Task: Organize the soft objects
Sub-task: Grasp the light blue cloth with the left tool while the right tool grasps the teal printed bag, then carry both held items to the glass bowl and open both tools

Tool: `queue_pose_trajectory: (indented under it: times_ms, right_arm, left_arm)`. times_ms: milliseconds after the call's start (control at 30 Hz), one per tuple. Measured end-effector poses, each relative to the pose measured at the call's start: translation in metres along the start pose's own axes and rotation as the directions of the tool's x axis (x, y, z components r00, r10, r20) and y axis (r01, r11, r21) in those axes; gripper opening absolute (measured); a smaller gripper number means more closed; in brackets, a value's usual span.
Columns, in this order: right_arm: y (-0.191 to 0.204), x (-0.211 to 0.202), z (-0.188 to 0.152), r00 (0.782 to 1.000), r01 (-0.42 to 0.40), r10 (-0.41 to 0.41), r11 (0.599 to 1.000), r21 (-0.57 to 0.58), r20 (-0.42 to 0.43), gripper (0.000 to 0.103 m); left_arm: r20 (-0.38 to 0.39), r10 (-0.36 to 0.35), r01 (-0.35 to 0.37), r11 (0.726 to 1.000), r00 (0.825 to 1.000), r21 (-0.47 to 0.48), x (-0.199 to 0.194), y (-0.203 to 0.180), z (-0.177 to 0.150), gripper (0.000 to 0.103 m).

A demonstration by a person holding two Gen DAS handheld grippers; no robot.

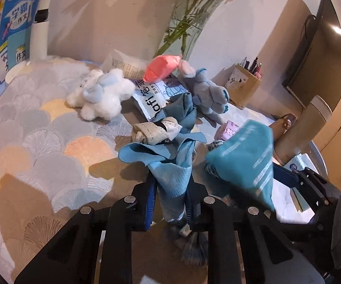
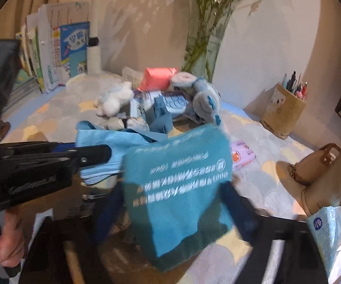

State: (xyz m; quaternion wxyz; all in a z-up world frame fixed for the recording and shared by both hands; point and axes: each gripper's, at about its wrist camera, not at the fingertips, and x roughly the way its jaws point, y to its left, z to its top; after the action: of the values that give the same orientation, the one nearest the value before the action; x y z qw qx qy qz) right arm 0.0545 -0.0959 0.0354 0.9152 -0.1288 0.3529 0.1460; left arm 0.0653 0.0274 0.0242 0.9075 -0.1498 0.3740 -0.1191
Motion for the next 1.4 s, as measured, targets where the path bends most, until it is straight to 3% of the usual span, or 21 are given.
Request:
queue_pose_trajectory:
  times_ms: [133, 233, 367, 500, 600, 700, 767, 833, 900, 967, 1033, 1067, 1100, 1167, 1200, 1233, 1300, 1400]
  right_arm:
    - [-0.02, -0.009, -0.004, 1.0, -0.013, 0.012, 0.996, 0.089, 0.018, 0.039]
    - [-0.043, -0.024, -0.007, 0.997, -0.066, 0.058, 0.981, 0.183, 0.047, 0.028]
    - [-0.073, -0.056, -0.011, 0.981, -0.175, 0.143, 0.941, 0.29, 0.129, 0.026]
    - [-0.089, -0.088, -0.014, 0.96, -0.261, 0.209, 0.908, 0.327, 0.186, 0.026]
    - [-0.092, -0.111, -0.018, 0.958, -0.261, 0.206, 0.912, 0.316, 0.198, 0.026]
    - [-0.088, -0.123, -0.026, 0.964, -0.248, 0.209, 0.93, 0.273, 0.164, 0.026]
    - [-0.082, -0.121, -0.034, 0.973, -0.225, 0.206, 0.947, 0.231, 0.105, 0.026]
    - [-0.074, -0.111, -0.046, 0.988, -0.156, 0.154, 0.97, 0.185, 0.024, 0.026]
    - [-0.067, -0.098, -0.058, 0.989, -0.128, 0.137, 0.98, 0.155, -0.048, 0.026]
    - [-0.062, -0.085, -0.07, 0.985, -0.121, 0.137, 0.982, 0.142, -0.109, 0.026]
    - [-0.06, -0.076, -0.081, 0.978, -0.12, 0.14, 0.984, 0.134, -0.156, 0.026]
    - [-0.062, -0.075, -0.086, 0.976, -0.119, 0.14, 0.984, 0.131, -0.165, 0.026]
    - [-0.062, -0.076, -0.09, 0.976, -0.115, 0.136, 0.985, 0.127, -0.17, 0.028]
    - [-0.067, -0.08, -0.098, 0.978, -0.093, 0.114, 0.988, 0.124, -0.177, 0.043]
    - [-0.07, -0.082, -0.101, 0.979, -0.081, 0.102, 0.989, 0.126, -0.174, 0.064]
    - [-0.074, -0.087, -0.106, 0.982, -0.072, 0.093, 0.988, 0.133, -0.163, 0.074]
    - [-0.082, -0.094, -0.114, 0.983, -0.093, 0.117, 0.982, 0.163, -0.144, 0.075]
    - [-0.098, -0.111, -0.124, 0.971, -0.204, 0.228, 0.945, 0.256, -0.068, 0.075]
  left_arm:
    - [0.029, -0.028, 0.027, 1.0, 0.999, 0.004, -0.008, 0.0, 0.001, 0.015]
    - [0.04, -0.08, 0.081, 0.997, 0.996, -0.016, -0.016, 0.003, 0.001, 0.015]
    - [0.059, -0.187, 0.189, 0.981, 0.981, -0.042, -0.036, 0.005, -0.002, 0.015]
    - [0.081, -0.183, 0.187, 0.982, 0.98, -0.039, -0.062, 0.002, -0.013, 0.015]
    - [0.058, -0.137, 0.139, 0.99, 0.989, -0.033, -0.074, 0.002, -0.026, 0.015]
    - [0.012, -0.092, 0.092, 0.995, 0.996, -0.026, -0.082, 0.004, -0.046, 0.015]
    - [-0.017, -0.051, 0.051, 0.999, 0.999, -0.008, -0.084, 0.002, -0.059, 0.015]
    - [-0.036, -0.029, 0.029, 0.999, 0.999, 0.02, -0.087, -0.002, -0.072, 0.015]
    - [-0.047, -0.019, 0.021, 0.999, 0.999, 0.048, -0.09, -0.007, -0.079, 0.016]
    - [-0.09, -0.013, 0.02, 0.996, 0.996, 0.084, -0.092, -0.012, -0.086, 0.031]
    - [-0.092, 0.018, -0.004, 0.989, 0.996, 0.15, -0.1, -0.019, -0.092, 0.032]
    - [-0.087, 0.04, -0.024, 0.984, 0.995, 0.175, -0.103, -0.021, -0.094, 0.039]
    - [-0.091, 0.064, -0.045, 0.979, 0.994, 0.198, -0.106, -0.022, -0.096, 0.046]
    - [-0.088, 0.091, -0.071, 0.975, 0.992, 0.21, -0.112, -0.02, -0.1, 0.083]
    - [-0.073, 0.093, -0.076, 0.975, 0.993, 0.209, -0.116, -0.018, -0.101, 0.085]
    - [-0.057, 0.081, -0.068, 0.977, 0.995, 0.203, -0.122, -0.016, -0.1, 0.085]
    - [-0.046, 0.038, -0.03, 0.987, 0.998, 0.159, -0.127, -0.009, -0.093, 0.085]
    - [-0.055, -0.046, 0.051, 0.995, 0.997, 0.084, -0.123, -0.003, -0.082, 0.085]
